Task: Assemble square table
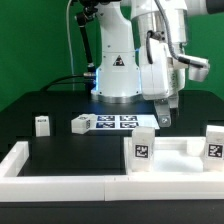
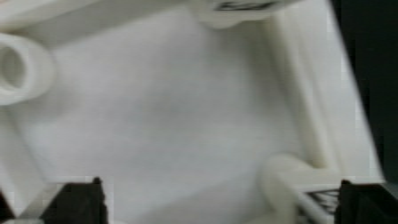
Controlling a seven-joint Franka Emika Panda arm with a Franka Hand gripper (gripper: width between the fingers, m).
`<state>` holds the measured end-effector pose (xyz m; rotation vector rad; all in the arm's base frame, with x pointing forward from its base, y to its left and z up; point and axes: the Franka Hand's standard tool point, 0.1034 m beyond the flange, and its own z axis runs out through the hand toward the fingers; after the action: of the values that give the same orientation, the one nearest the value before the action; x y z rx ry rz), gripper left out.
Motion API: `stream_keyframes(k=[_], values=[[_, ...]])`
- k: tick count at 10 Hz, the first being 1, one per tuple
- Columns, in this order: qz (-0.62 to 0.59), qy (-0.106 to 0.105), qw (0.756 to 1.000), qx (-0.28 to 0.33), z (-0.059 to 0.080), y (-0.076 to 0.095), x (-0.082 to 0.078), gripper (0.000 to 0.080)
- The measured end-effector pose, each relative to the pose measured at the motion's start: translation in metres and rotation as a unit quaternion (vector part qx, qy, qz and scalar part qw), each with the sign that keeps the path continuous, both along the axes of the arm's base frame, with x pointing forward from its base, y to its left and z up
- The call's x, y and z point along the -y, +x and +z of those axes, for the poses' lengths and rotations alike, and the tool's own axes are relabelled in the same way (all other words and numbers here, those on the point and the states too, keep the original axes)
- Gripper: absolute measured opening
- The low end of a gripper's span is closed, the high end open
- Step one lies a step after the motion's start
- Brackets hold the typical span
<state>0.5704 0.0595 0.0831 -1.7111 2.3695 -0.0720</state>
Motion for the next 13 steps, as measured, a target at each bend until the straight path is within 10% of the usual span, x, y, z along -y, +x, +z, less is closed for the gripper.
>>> stream_keyframes(k=[13], values=[[0.167,-0.046,0.985,-0.023,-0.042,-0.049,-0.003,0.0649]])
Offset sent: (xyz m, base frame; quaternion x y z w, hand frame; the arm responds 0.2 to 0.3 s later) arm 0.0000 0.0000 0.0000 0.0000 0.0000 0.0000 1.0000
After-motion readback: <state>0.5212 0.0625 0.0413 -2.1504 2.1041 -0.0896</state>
